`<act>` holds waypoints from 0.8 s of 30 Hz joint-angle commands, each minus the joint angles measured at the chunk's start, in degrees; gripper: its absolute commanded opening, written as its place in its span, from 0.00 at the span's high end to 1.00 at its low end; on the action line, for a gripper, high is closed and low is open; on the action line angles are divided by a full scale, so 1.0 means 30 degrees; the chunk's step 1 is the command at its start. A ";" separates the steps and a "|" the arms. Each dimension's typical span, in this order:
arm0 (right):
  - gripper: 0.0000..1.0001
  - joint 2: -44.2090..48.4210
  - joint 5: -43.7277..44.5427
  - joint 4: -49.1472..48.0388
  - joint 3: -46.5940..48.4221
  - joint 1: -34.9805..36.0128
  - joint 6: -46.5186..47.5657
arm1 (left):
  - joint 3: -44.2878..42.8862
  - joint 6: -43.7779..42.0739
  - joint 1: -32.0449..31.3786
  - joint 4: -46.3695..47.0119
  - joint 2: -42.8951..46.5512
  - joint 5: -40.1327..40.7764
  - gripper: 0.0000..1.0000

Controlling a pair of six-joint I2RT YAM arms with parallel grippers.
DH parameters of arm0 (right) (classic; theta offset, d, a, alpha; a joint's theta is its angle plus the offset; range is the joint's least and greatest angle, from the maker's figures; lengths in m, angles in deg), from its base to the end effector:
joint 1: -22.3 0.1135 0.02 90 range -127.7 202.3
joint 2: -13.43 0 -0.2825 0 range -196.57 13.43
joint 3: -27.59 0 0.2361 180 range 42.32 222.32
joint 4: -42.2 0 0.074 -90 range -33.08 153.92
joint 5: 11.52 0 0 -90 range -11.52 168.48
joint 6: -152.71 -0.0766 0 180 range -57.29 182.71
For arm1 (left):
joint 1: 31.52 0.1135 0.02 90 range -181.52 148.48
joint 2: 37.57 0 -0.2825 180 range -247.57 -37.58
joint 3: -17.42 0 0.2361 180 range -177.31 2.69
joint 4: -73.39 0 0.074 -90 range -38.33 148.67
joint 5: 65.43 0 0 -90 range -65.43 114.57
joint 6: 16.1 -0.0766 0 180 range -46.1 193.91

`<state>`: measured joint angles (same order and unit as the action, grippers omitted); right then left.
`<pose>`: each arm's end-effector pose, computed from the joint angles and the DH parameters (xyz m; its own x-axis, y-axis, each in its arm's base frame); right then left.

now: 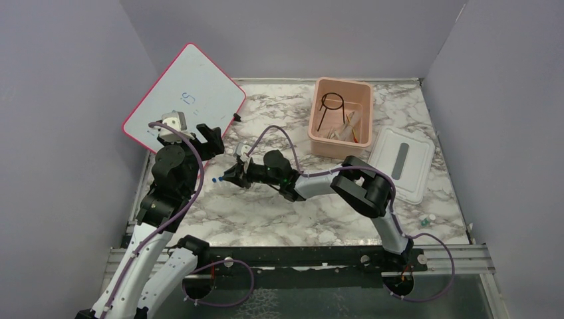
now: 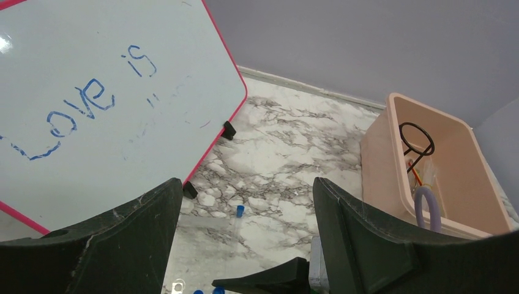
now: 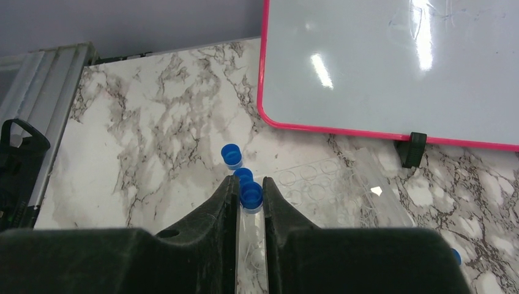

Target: Organize the chemistry lab equipment

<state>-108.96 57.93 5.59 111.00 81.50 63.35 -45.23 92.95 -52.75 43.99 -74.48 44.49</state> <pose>0.2332 0.4436 0.1975 -0.0102 -0.0375 -0.9992 -0.9841 0.1778 0.0034 0.1516 -0.0309 0.3764 -0.0639 -0.3044 -0.9504 0.0028 0.9523 -0.3052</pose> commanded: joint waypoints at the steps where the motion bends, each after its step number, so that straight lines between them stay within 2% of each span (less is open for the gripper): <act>1: 0.79 -0.0534 0.0295 -0.0541 0.0455 0.0101 0.0954 | 0.0062 -0.0221 -0.0011 0.0381 0.0197 0.0449 0.19; 15: 0.67 -0.0981 -0.0561 0.0493 0.0865 0.0101 0.1135 | 0.0066 -0.0237 0.0076 0.0337 0.0202 0.0478 0.19; 24: 0.46 0.0825 0.0089 0.0396 0.0232 0.0100 -0.0172 | 0.0036 -0.0239 0.0105 0.0293 0.0179 0.0478 0.19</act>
<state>-110.34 57.49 7.10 112.22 81.50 64.66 -45.23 92.93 -52.73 43.97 -74.48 44.63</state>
